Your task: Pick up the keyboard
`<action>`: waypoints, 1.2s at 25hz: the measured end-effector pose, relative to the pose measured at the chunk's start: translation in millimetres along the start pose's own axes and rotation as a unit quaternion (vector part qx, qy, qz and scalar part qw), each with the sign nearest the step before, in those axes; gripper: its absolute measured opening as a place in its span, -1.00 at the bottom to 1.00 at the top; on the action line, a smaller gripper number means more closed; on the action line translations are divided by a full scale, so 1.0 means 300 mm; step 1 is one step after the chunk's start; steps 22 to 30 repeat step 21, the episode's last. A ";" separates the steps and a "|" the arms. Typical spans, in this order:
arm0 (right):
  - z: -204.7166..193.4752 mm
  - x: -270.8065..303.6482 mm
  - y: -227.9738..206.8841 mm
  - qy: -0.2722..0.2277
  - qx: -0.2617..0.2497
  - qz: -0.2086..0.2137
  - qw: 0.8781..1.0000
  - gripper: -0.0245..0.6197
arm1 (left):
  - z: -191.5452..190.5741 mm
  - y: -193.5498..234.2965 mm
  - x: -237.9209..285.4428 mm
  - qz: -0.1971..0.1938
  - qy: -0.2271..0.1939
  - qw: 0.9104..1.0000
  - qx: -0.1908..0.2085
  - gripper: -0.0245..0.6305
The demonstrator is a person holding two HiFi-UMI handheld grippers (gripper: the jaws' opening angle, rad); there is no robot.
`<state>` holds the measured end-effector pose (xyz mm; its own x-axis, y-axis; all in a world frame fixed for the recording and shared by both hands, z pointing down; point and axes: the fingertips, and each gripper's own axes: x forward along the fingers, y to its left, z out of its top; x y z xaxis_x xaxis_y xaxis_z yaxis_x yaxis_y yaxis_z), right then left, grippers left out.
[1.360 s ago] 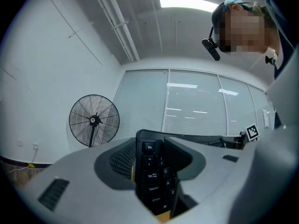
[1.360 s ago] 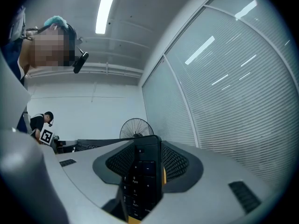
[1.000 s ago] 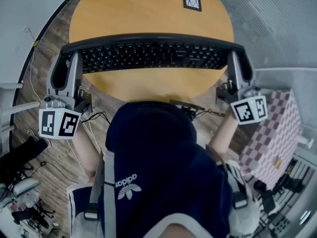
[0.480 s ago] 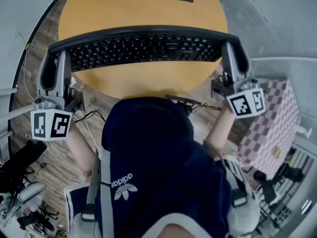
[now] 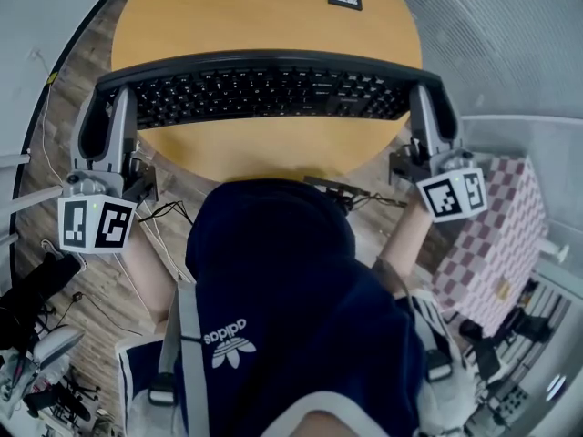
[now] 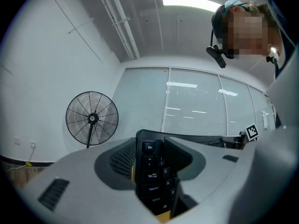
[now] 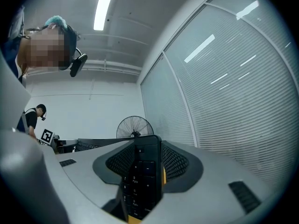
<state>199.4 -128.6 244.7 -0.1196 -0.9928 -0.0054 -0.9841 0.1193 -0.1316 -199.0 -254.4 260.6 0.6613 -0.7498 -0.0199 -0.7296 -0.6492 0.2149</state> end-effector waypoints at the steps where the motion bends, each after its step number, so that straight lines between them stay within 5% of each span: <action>1: 0.001 0.000 0.000 0.001 0.000 0.000 1.000 -0.41 | 0.000 0.000 0.000 0.000 0.000 1.000 0.000 -0.38; 30: 0.001 0.005 -0.007 0.003 -0.002 -0.001 1.000 -0.41 | -0.011 -0.003 0.001 0.001 0.006 1.000 -0.005 -0.38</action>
